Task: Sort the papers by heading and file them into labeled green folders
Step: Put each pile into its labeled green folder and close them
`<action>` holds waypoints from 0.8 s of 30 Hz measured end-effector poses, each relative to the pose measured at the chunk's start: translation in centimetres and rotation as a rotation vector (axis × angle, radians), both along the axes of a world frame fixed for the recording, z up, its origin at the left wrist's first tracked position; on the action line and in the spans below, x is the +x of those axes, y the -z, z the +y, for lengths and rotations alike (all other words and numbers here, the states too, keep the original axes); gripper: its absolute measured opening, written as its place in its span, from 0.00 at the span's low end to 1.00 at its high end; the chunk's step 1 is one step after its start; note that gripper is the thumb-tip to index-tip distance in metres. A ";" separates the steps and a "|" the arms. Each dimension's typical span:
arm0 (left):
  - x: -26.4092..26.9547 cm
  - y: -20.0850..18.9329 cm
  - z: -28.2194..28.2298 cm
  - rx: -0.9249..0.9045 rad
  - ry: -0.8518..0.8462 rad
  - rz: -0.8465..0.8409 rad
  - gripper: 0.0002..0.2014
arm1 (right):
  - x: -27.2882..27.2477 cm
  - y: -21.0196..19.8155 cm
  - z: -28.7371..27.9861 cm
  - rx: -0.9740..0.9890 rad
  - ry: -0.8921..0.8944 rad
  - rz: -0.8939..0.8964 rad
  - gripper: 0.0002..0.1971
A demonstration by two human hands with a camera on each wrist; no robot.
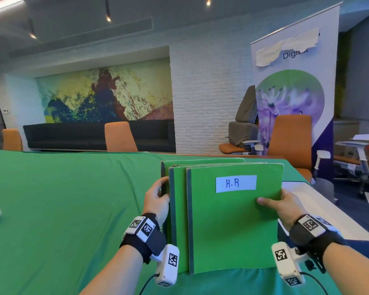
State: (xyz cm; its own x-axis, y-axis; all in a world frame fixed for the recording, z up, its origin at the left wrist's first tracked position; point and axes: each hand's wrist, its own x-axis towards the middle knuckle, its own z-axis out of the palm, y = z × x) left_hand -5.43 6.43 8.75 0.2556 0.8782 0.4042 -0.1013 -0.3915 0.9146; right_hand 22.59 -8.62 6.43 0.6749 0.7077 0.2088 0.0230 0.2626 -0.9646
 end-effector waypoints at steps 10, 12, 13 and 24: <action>-0.5 0.3 0.7 -0.122 0.043 0.049 0.23 | -0.7 0.0 0.4 -0.040 0.015 -0.125 0.19; -0.7 0.3 0.9 -0.096 -0.022 0.006 0.14 | -0.7 0.0 0.5 -0.040 -0.006 -0.138 0.21; -0.8 0.2 0.8 -0.083 -0.030 -0.011 0.08 | -0.8 0.0 0.5 -0.038 -0.019 -0.143 0.21; -1.3 0.4 1.3 -0.062 -0.047 -0.172 0.08 | -0.5 -0.4 0.0 -0.124 0.140 -0.177 0.14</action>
